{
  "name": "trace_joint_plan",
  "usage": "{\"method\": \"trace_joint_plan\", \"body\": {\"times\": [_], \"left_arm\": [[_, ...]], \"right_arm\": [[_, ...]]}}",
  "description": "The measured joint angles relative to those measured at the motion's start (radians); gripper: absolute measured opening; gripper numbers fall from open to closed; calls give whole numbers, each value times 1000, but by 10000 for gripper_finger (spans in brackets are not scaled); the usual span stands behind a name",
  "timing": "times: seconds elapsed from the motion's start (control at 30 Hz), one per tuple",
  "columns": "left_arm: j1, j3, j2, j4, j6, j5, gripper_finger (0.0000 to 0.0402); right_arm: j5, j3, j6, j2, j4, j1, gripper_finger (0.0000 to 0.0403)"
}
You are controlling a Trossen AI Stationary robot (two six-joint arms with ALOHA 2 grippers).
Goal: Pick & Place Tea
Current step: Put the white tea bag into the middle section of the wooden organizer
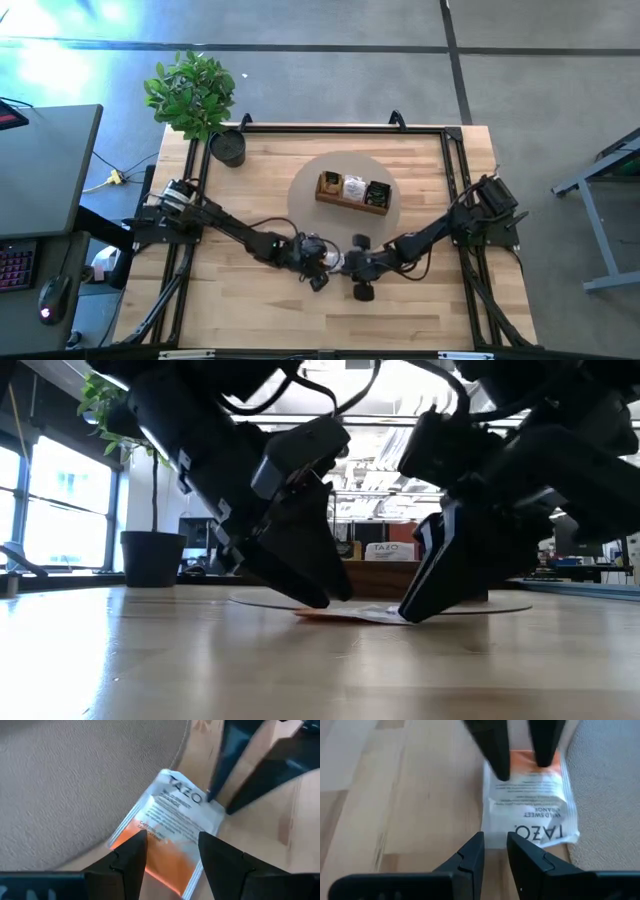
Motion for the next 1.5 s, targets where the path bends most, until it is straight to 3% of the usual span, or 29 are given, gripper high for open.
{"method": "trace_joint_plan", "body": {"times": [0.1, 0.23, 0.33, 0.47, 0.7, 1.0, 1.17, 1.5], "left_arm": [[-12, 0, 1, 1, -22, -21, 179], [-11, 0, -1, 8, -73, 53, 179], [-28, 2, -1, 19, -80, 111, 179], [-59, 2, -1, 28, -87, 114, 179], [-88, 25, -7, 54, -90, 144, 179], [-89, 140, -38, -84, 62, 48, 179], [-88, 169, -34, -278, 8, 36, 179], [-95, 156, -16, -352, -71, 28, 179]], "right_arm": [[-29, 0, 40, -1, -7, -10, 82], [-40, 1, 65, -3, -22, -13, 82], [-54, 2, 63, -21, -98, -14, 82], [-68, 0, 57, -82, -209, -14, 82], [13, -2, 37, -195, -271, -13, 82], [-20, -12, -25, -176, -41, 63, 82], [-29, -12, -15, -121, 12, 68, 82], [-119, -12, 25, -29, 128, 45, 82]]}}
